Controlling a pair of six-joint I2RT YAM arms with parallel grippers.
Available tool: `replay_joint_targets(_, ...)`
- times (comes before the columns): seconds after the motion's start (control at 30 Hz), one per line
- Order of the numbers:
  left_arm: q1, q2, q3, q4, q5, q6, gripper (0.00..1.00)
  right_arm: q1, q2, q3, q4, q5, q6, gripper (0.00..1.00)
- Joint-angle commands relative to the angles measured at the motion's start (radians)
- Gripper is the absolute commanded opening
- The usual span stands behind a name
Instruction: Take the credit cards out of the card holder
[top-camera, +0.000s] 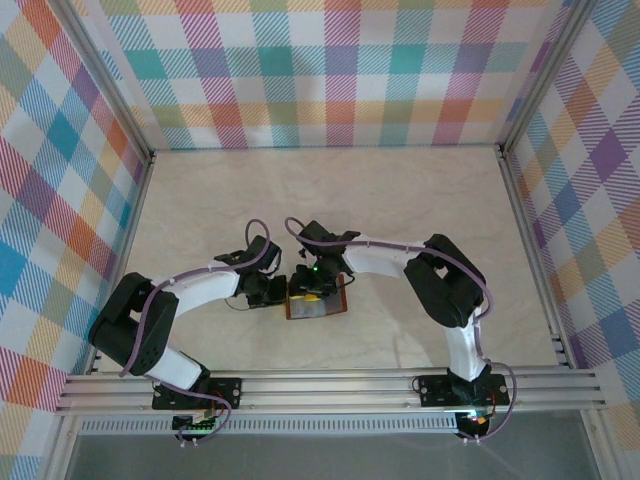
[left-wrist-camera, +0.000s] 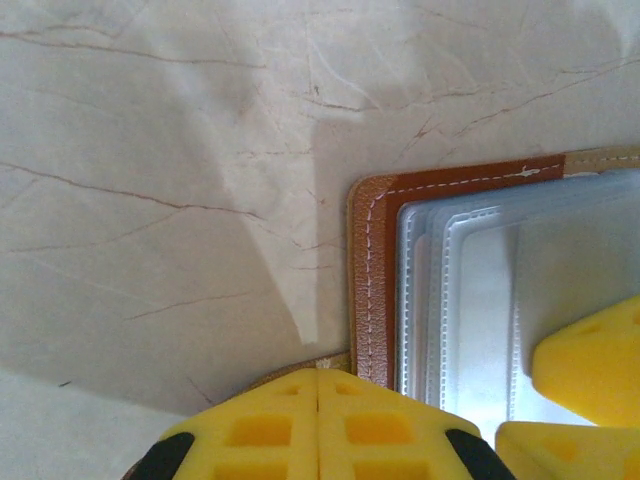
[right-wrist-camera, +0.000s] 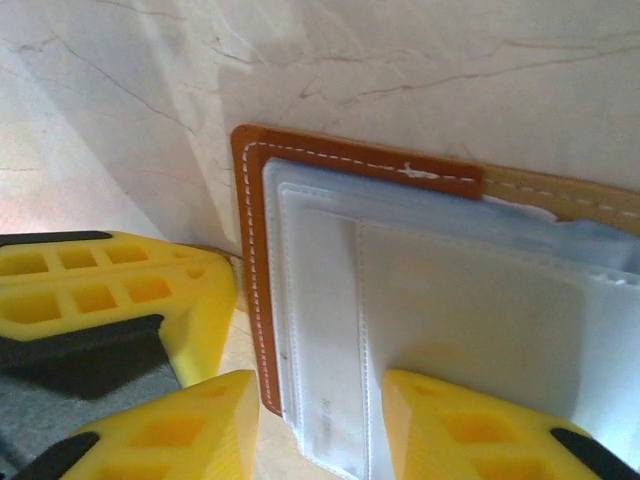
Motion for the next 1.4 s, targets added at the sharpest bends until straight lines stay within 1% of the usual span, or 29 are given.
replay_joint_targets(0.0, 0.005, 0.017, -0.038, -0.036, 0.004, 0.007, 0.07, 0.005, 0.000, 0.014, -0.162, 0.114, -0.026, 0.40)
replay_joint_targets(0.37, 0.007, 0.014, -0.028, -0.046, 0.007, 0.012, 0.07, 0.016, -0.038, 0.054, -0.263, 0.211, -0.041, 0.46)
replay_joint_targets(0.7, 0.008, 0.015, -0.024, -0.053, 0.007, 0.013, 0.07, 0.016, -0.068, 0.064, -0.339, 0.294, -0.062, 0.47)
replay_joint_targets(0.9, 0.008, 0.027, -0.011, -0.059, 0.009, 0.017, 0.08, 0.016, -0.093, 0.034, -0.339, 0.326, -0.064, 0.47)
replay_joint_targets(1.07, 0.008, 0.026, 0.010, -0.069, 0.013, 0.015, 0.08, 0.014, -0.100, 0.018, -0.361, 0.376, -0.075, 0.47)
replay_joint_targets(1.37, 0.007, -0.013, 0.041, -0.110, 0.029, 0.003, 0.08, -0.001, -0.108, -0.032, -0.362, 0.427, -0.089, 0.47)
